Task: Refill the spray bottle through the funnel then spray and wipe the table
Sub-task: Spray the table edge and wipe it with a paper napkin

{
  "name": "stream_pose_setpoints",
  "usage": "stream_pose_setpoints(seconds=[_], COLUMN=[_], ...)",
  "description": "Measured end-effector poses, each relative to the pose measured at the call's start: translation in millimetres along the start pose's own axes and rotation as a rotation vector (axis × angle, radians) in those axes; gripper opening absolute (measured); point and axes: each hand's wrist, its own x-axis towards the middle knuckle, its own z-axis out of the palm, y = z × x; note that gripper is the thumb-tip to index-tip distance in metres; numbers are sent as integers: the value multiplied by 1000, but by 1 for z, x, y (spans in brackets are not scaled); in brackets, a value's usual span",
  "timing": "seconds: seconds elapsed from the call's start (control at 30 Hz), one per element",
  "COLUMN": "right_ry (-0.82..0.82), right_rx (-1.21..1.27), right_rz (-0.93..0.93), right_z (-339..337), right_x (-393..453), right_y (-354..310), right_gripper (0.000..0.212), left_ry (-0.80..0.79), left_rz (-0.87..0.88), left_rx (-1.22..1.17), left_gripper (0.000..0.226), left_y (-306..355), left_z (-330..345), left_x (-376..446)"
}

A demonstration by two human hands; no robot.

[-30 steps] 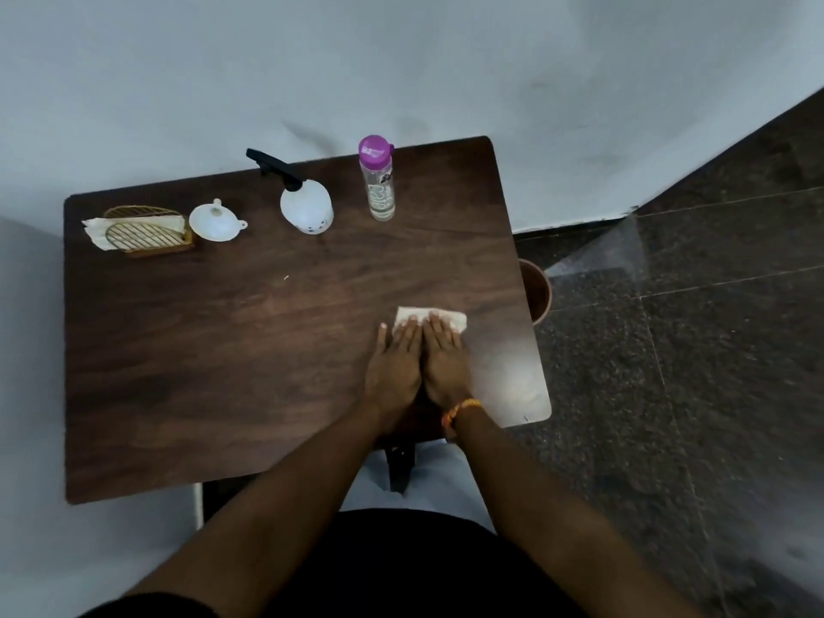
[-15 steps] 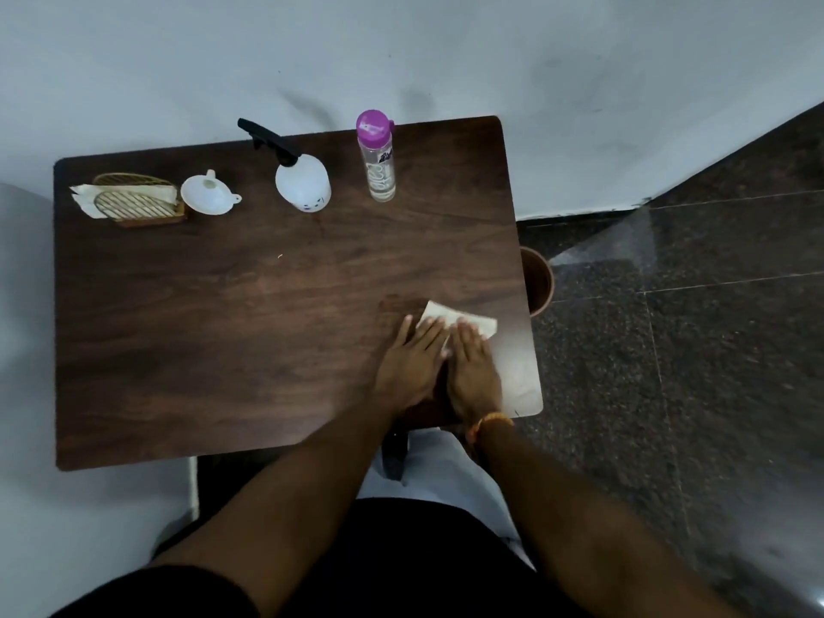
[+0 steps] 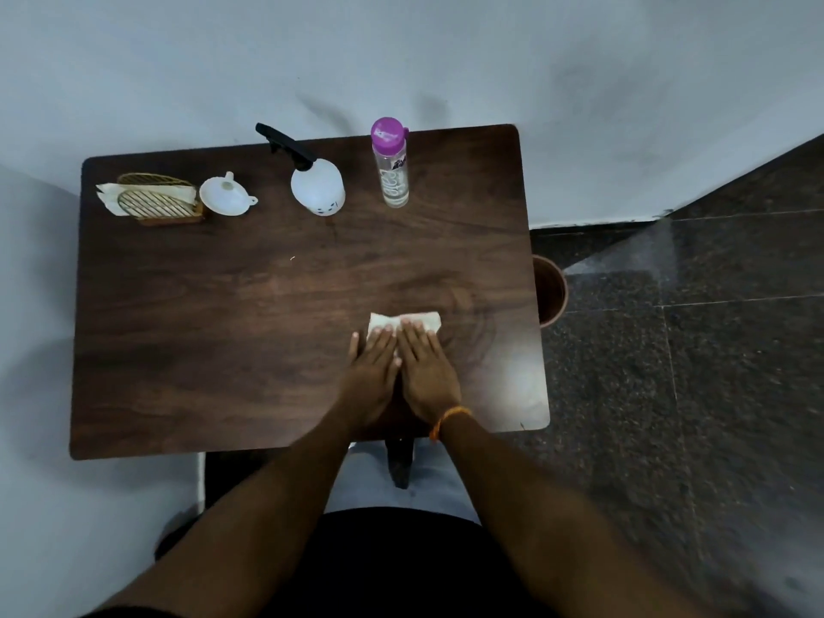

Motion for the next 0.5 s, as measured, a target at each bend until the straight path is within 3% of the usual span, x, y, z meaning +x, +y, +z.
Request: stream_pose_setpoints(seconds=[0.13, 0.3, 0.5], right_ry=[20, 66, 49], right_rx=[-29, -93, -132], right_rz=[143, 300, 223], right_z=[-9, -43, -57], right_x=[-50, -6, 78], right_y=[35, 88, 67], right_gripper=[62, 63, 65], left_ry=[-74, -130, -124], left_rz=[150, 125, -3], left_rx=[55, 156, 204], left_gripper=[56, 61, 56], left_y=[50, 102, 50], left_z=[15, 6, -26], left_x=[8, 89, 133])
